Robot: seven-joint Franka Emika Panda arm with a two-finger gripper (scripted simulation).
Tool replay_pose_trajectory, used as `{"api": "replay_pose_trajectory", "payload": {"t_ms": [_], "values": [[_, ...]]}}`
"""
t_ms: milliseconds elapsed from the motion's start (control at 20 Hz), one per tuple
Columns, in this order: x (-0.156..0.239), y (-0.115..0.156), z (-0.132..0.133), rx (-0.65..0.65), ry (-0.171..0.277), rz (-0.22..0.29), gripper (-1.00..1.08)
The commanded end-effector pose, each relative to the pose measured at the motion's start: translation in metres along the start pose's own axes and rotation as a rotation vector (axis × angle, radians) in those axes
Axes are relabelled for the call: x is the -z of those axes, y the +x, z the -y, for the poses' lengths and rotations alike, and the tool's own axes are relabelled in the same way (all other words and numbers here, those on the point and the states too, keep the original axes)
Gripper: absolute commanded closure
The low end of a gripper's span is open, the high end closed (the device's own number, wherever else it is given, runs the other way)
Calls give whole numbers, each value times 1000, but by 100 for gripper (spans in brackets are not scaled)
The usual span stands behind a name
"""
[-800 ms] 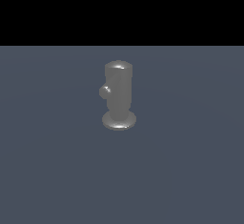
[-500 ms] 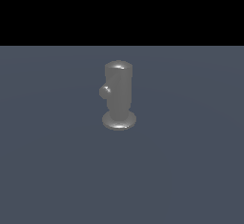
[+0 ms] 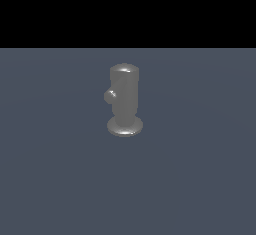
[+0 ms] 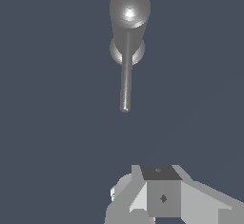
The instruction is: Turn on the faucet by rotating a designated handle.
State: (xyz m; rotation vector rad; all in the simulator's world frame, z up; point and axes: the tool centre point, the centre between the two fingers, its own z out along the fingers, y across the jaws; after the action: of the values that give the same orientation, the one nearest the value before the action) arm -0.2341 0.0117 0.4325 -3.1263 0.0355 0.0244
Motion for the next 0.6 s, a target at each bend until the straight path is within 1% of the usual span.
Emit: {"api": "replay_pose_trajectory", "payload": {"t_ms": [0, 550], "values": [[-17, 3, 5, -5, -1, -1, 108], [-109, 19, 32, -29, -7, -8, 108]]}}
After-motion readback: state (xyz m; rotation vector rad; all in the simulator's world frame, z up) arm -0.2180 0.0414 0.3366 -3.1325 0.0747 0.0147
